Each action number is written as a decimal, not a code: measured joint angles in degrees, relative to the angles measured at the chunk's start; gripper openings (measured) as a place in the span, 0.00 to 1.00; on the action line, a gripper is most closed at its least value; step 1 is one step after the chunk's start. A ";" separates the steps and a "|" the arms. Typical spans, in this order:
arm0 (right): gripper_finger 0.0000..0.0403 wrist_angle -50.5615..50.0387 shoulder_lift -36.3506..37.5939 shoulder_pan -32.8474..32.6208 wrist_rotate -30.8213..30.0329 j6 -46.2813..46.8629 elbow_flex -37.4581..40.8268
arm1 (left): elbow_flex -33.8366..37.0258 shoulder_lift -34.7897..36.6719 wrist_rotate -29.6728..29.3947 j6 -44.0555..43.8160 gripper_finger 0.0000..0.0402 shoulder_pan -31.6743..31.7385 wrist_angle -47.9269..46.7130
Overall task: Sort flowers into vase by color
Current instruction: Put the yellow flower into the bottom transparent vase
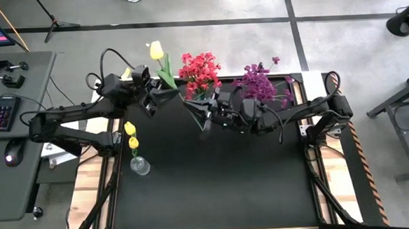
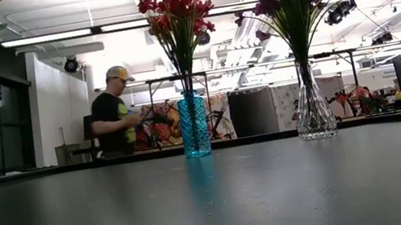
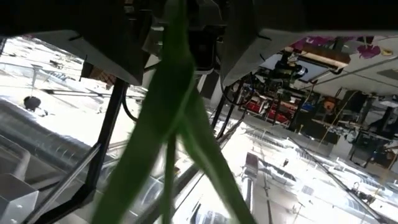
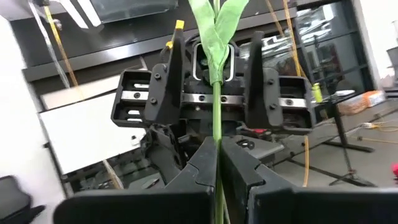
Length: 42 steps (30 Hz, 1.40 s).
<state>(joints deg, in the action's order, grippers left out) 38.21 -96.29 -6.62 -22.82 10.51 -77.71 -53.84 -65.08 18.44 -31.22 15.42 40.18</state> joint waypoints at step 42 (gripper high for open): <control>0.05 0.09 1.48 -1.36 -1.19 0.24 0.09 | -0.02 3.08 0.93 -1.64 0.01 2.27 -7.03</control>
<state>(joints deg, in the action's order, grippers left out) 38.30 -94.81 -7.98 -24.01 10.75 -77.62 -53.87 -62.00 19.38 -32.86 17.69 33.15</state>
